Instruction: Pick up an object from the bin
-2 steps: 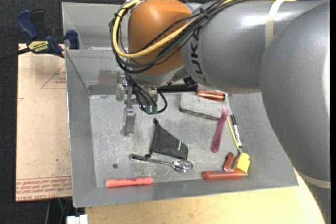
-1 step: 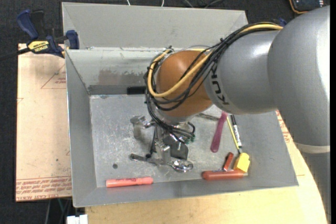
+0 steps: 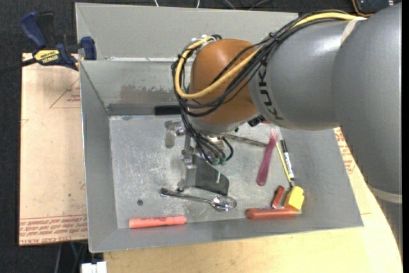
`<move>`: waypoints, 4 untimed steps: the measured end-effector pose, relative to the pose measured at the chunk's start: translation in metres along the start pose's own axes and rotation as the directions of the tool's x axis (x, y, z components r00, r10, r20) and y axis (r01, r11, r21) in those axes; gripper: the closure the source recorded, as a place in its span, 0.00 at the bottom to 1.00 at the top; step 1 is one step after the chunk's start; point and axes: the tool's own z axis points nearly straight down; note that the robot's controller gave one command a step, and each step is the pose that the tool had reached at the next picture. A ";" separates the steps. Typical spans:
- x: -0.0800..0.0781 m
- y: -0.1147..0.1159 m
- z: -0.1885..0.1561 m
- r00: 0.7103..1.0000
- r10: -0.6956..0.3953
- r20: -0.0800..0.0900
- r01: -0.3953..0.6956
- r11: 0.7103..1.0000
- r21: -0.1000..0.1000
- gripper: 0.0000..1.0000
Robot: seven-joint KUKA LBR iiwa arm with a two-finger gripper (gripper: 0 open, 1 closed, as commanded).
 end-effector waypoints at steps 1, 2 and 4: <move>0.010 -0.017 0.061 0.930 -0.368 -0.020 0.368 0.930 -0.004 0.00; -0.001 -0.085 0.064 0.997 -0.076 0.001 0.076 0.997 0.001 0.00; 0.009 -0.017 0.061 0.934 -0.356 -0.015 0.356 0.935 -0.006 1.00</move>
Offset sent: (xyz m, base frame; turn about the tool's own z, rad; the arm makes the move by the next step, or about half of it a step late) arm 0.0123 -0.0827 -0.0644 -0.0786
